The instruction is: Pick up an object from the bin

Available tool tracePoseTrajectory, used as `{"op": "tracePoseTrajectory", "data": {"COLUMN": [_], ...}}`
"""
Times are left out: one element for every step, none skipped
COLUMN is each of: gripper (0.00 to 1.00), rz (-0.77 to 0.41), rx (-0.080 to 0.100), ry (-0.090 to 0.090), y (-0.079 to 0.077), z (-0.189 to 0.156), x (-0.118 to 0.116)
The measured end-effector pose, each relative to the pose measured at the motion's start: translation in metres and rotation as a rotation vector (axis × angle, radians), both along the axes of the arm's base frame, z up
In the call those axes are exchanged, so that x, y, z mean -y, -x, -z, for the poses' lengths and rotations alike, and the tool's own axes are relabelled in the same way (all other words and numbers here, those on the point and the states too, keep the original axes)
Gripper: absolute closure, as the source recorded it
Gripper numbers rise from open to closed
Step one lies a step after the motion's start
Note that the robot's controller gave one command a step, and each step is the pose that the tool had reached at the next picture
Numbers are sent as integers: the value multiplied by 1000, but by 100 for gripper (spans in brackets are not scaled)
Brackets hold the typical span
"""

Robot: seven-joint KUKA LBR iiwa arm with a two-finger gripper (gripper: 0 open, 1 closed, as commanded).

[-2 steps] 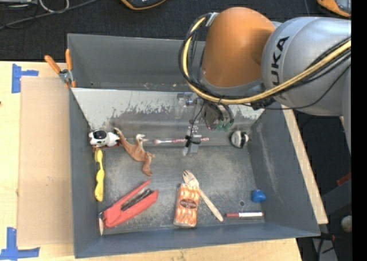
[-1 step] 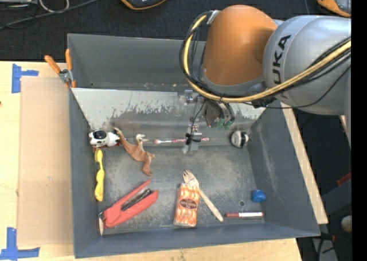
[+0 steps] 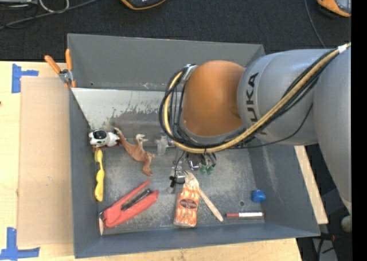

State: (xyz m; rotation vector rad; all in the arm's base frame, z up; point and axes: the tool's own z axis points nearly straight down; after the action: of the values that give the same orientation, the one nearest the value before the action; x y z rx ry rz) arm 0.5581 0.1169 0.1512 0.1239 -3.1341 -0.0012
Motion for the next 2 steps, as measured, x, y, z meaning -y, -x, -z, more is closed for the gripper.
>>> {"op": "tracePoseTrajectory", "data": {"gripper": [0, 0], "rz": [19, -251], "rx": [16, 7], "ry": [0, -1], "y": [9, 46], "z": [35, 74], "x": [-41, -49]}}
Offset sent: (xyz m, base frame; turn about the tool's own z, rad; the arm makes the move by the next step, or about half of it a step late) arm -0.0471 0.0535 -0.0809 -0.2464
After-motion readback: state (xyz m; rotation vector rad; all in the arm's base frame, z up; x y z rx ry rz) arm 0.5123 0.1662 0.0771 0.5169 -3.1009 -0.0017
